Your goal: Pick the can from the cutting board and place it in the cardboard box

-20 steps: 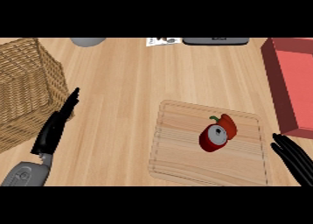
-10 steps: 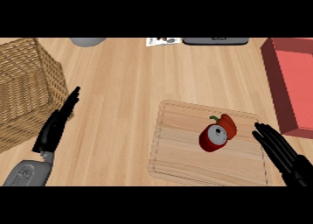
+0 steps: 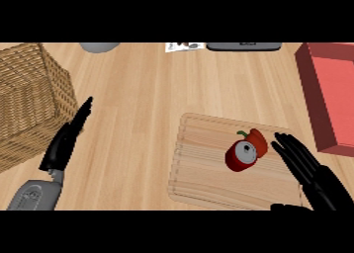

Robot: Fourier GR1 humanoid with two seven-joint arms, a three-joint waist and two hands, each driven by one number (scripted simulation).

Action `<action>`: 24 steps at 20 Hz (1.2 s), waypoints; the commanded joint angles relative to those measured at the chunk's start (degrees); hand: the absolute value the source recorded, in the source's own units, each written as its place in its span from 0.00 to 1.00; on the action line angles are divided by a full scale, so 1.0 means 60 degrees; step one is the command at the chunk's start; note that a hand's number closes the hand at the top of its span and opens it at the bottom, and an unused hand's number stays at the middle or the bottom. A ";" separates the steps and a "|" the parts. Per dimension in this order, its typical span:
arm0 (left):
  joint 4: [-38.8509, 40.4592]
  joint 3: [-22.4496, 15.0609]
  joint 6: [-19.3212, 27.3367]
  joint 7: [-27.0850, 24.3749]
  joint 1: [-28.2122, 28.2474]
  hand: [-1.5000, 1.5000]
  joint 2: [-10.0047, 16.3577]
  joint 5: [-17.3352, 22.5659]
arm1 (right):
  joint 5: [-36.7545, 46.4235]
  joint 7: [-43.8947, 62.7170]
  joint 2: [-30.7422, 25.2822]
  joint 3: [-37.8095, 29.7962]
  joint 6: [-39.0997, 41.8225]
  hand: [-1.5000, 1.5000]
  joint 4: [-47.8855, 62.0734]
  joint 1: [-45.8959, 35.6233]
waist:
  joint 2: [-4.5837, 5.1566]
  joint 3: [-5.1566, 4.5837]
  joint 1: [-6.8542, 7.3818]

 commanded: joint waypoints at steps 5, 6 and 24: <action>-0.0116 0.0691 -0.0636 0.0287 -0.0271 0.50 0.0032 -0.0155 | 0.0736 0.0308 0.0421 0.0244 -0.0107 0.00 0.0398 -0.0307 | -0.0001 0.0001 -0.0005; -0.0094 0.0527 -0.0451 0.0033 -0.0085 0.50 -0.0077 -0.0358 | 0.1089 0.1069 0.0619 0.0411 0.0165 0.00 0.0482 -0.1010 | 0.0001 0.0000 0.0013; -0.0444 0.0841 -0.0693 0.0056 0.0266 0.50 -0.0783 -0.0999 | 0.1467 0.0675 0.1398 0.0583 -0.0480 0.00 0.3372 -0.2576 | 0.0006 0.0002 0.0029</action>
